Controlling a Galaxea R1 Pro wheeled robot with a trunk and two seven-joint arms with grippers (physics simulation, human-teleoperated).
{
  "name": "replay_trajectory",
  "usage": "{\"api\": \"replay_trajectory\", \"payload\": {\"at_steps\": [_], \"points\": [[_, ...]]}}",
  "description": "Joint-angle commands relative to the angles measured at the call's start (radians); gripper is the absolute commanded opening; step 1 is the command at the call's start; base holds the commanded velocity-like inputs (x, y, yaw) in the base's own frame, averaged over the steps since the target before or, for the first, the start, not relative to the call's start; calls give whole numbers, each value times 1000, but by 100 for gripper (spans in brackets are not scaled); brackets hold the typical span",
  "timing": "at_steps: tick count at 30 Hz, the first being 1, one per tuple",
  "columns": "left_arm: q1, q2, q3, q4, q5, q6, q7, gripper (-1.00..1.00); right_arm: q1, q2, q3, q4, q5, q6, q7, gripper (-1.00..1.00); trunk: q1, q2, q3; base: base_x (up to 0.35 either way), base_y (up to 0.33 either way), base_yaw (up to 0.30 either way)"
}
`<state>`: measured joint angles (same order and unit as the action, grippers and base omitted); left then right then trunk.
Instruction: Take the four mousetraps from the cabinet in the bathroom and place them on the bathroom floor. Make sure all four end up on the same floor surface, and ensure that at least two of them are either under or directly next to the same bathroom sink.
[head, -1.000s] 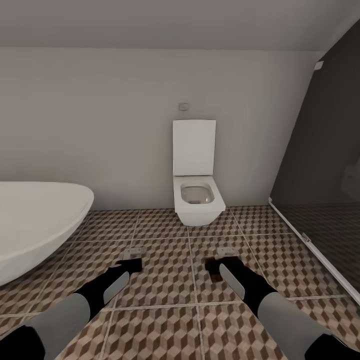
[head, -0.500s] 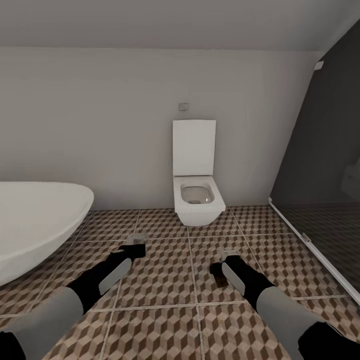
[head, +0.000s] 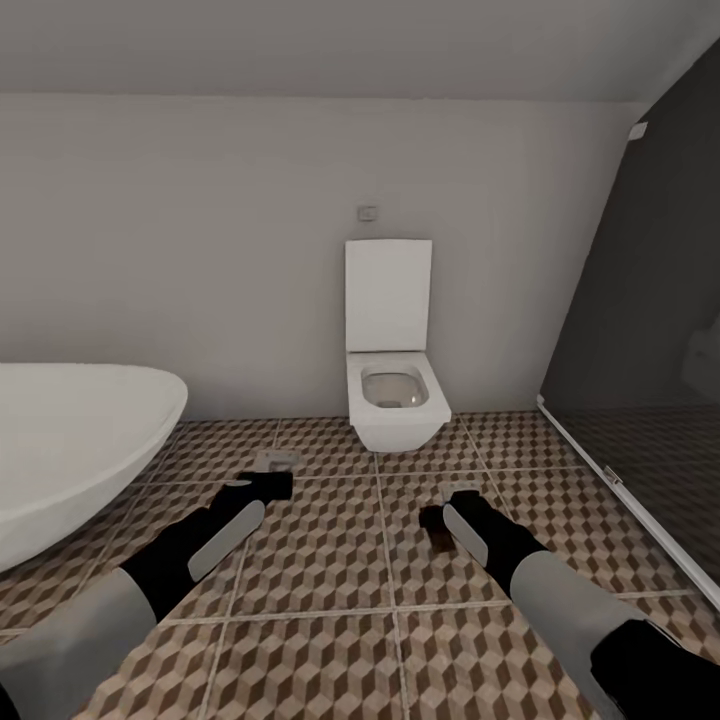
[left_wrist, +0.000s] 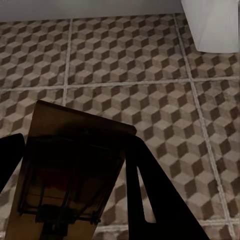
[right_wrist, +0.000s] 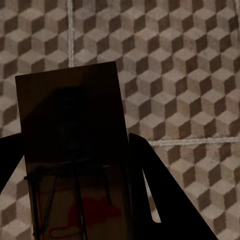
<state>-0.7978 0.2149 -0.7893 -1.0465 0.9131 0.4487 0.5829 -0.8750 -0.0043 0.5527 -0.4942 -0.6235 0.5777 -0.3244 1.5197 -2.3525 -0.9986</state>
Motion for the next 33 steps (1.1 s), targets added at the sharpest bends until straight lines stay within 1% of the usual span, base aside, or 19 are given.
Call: {"api": "replay_trajectory", "payload": {"at_steps": [1, 6, 12, 17, 21, 22, 25, 29, 31, 32, 33], "points": [[-2, 2, -4, -9, 8, 6, 14, -100, -2, -1, 6, -1, -13, 1, -10, -100, 0, 0, -1, 0, 0, 0], [-4, 3, -4, -34, 8, 19, 41, -100, -5, 1, 7, -1, -12, 3, -10, -100, 19, -35, -17, 0, 0, 0], [-3, 3, -4, -41, 9, 23, 49, -100, -5, 0, 7, 7, -11, 25, -10, -100, 42, -77, -36, 0, 0, 0], [-2, 4, -4, -45, 9, 25, 52, -100, -5, 1, 7, 32, -13, 38, -10, -100, 61, -112, -51, 0, 0, 0], [-2, 4, -4, -50, 8, 33, 66, -100, -5, 1, 7, 44, -14, 39, -9, -100, 77, -140, -64, 0, 0, 0], [-3, 4, -3, -53, 8, 45, 78, -100, -6, 1, 7, 46, -14, 39, -10, -100, 80, -147, -67, 0, 0, 0], [-5, 3, -3, -64, 8, 70, 93, -100, -8, 0, 7, 48, -14, 40, -9, -100, 82, -148, -78, 0, 0, 0], [-22, 4, 13, -124, 10, 116, 104, -100, -17, -2, 6, 49, -15, 43, -9, -100, 83, -149, -94, 0, 0, 0], [-26, 4, 26, -158, 10, 137, 107, -100, -20, -1, 6, 49, -15, 44, -9, -100, 84, -150, -102, 0, 0, 0], [-27, 5, 40, -193, 9, 151, 112, -100, -23, -1, 6, 49, -15, 46, -9, -100, 85, -150, -106, 0, 0, 0], [-27, 5, 45, -209, 9, 156, 117, -100, -24, -1, 6, 49, -15, 46, -9, -100, 85, -150, -109, 0, 0, 0]]}}
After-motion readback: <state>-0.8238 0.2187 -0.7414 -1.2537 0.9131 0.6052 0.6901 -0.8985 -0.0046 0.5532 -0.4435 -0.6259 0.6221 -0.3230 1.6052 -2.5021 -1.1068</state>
